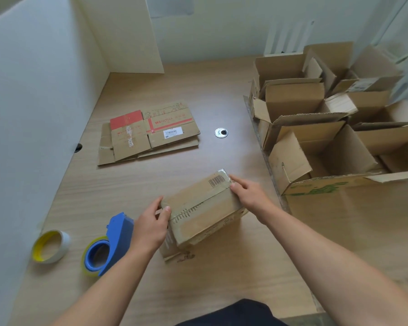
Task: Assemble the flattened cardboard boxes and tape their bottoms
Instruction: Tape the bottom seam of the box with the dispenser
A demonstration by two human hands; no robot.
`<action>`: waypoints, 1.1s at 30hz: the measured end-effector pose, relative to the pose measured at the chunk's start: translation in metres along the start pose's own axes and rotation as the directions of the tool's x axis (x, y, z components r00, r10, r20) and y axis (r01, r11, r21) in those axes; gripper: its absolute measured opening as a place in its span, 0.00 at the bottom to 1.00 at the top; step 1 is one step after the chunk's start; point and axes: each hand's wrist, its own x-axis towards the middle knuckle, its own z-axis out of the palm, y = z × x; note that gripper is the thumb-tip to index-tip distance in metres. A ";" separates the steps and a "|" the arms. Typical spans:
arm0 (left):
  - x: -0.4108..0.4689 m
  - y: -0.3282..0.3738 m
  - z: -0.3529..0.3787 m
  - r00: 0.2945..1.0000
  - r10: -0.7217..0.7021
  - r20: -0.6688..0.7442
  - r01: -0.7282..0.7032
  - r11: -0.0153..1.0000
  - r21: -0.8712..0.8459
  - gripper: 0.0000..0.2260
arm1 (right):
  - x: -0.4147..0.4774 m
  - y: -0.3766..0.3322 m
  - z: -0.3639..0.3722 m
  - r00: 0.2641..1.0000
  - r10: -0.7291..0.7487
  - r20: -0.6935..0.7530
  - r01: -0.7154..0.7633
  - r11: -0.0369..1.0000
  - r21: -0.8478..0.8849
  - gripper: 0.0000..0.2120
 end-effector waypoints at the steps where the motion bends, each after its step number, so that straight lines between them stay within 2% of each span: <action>1: -0.001 0.000 0.001 1.000 -0.022 0.013 0.022 1.000 -0.016 0.25 | -0.001 -0.002 0.001 1.000 0.006 0.002 -0.006 1.000 -0.001 0.16; 4: -0.004 0.000 0.001 0.998 -0.055 0.007 0.056 0.996 -0.073 0.28 | -0.005 -0.005 0.003 1.000 0.004 0.004 -0.004 1.000 0.011 0.16; 7: -0.005 0.002 -0.002 0.999 -0.041 -0.002 0.040 0.987 -0.157 0.26 | -0.007 -0.006 0.003 0.999 -0.034 -0.012 0.034 0.999 0.042 0.17; 13: -0.011 0.014 -0.015 0.998 0.046 -0.045 -0.057 0.951 -0.304 0.26 | -0.015 -0.018 -0.003 0.999 -0.044 0.029 0.033 0.956 0.291 0.13; 16: -0.015 0.022 -0.017 0.993 0.116 -0.038 -0.122 0.937 -0.328 0.29 | -0.016 -0.023 -0.003 0.998 -0.055 0.037 0.039 0.936 0.350 0.14; 22: -0.015 0.032 -0.018 0.989 0.151 0.004 -0.131 0.869 -0.478 0.36 | -0.019 -0.031 0.006 0.995 -0.057 0.082 0.019 0.916 0.400 0.15; 27: -0.021 0.030 -0.019 0.973 0.230 0.032 -0.197 0.889 -0.413 0.39 | -0.014 -0.027 0.001 0.997 -0.036 0.063 0.002 0.885 0.466 0.16; 33: -0.031 0.037 -0.021 0.933 0.360 -0.024 -0.352 0.893 -0.280 0.33 | -0.014 -0.024 0.002 1.000 -0.013 0.009 0.008 0.896 0.443 0.11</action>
